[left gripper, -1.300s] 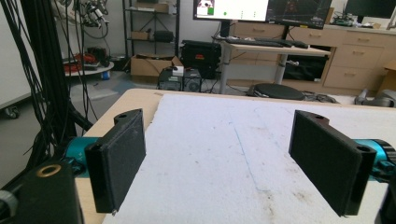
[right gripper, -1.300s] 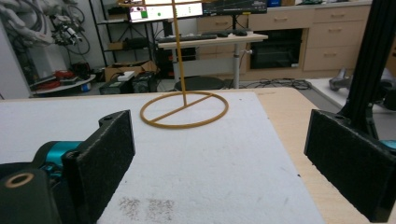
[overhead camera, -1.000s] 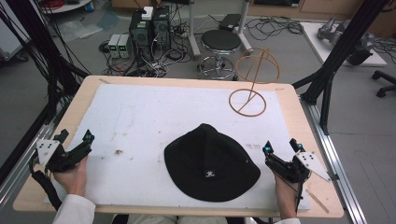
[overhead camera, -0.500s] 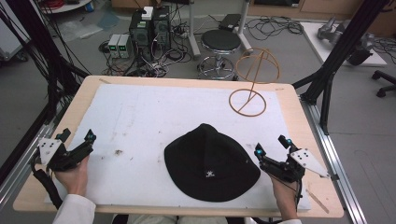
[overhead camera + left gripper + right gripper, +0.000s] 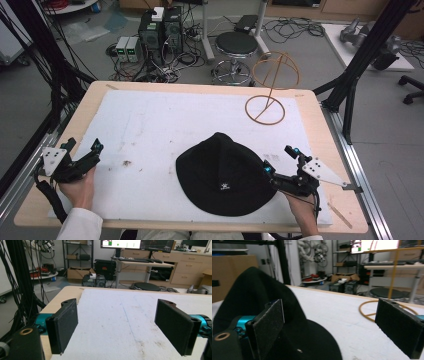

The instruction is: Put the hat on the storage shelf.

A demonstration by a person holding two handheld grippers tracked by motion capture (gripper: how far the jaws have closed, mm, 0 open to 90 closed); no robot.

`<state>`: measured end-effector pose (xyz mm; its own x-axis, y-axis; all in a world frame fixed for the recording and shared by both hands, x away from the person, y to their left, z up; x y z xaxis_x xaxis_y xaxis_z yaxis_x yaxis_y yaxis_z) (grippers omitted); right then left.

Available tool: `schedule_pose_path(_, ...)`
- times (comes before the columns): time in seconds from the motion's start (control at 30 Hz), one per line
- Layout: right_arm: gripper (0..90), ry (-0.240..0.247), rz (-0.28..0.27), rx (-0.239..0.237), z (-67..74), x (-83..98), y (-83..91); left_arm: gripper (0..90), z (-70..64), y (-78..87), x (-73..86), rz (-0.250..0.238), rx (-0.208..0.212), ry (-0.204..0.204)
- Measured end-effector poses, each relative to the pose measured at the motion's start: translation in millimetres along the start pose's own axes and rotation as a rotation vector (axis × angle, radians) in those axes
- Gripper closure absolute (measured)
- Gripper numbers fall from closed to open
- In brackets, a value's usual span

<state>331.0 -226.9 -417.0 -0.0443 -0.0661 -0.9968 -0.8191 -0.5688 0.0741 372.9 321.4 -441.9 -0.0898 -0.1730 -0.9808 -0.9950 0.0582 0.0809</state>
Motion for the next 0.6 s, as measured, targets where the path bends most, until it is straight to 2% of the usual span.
schedule_pose_path(0.03,7.7,0.000,0.000,0.000,0.0,0.0,0.0,19.1,0.2,-0.1,0.1,0.001,-0.001,0.000)
schedule_pose_path(0.07,7.7,-0.001,0.015,-0.029,4.2,2.0,-1.1,19.2,0.2,-0.1,0.2,0.002,-0.001,0.000)
schedule_pose_path(0.13,7.7,0.002,0.018,-0.042,5.8,2.7,-2.0,19.3,0.2,-0.1,0.3,0.002,-0.001,-0.002)
schedule_pose_path(0.2,7.7,0.016,0.039,-0.083,11.7,6.3,-4.7,19.4,-0.2,-0.4,0.5,0.003,0.000,-0.002)
schedule_pose_path(0.27,7.7,0.019,0.043,-0.089,12.9,7.2,-5.5,19.4,-0.2,-0.4,0.5,0.003,0.000,-0.002)
schedule_pose_path(0.6,7.8,0.043,0.144,-0.210,31.1,23.4,-14.3,19.5,-0.8,-0.7,0.7,0.003,0.002,0.000)
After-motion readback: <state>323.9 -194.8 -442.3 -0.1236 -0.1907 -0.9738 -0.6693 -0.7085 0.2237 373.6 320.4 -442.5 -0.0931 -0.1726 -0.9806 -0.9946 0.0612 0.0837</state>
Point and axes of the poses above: each handheld gripper's, and its own axes: y roughly backward along the jaws, x roughly out of its underside, z roughly to its left, the point moved 10 cm from there along -y, roughly forward along the jaws, and after that the axes turned 6 degrees about y, right-handed, at the moved point
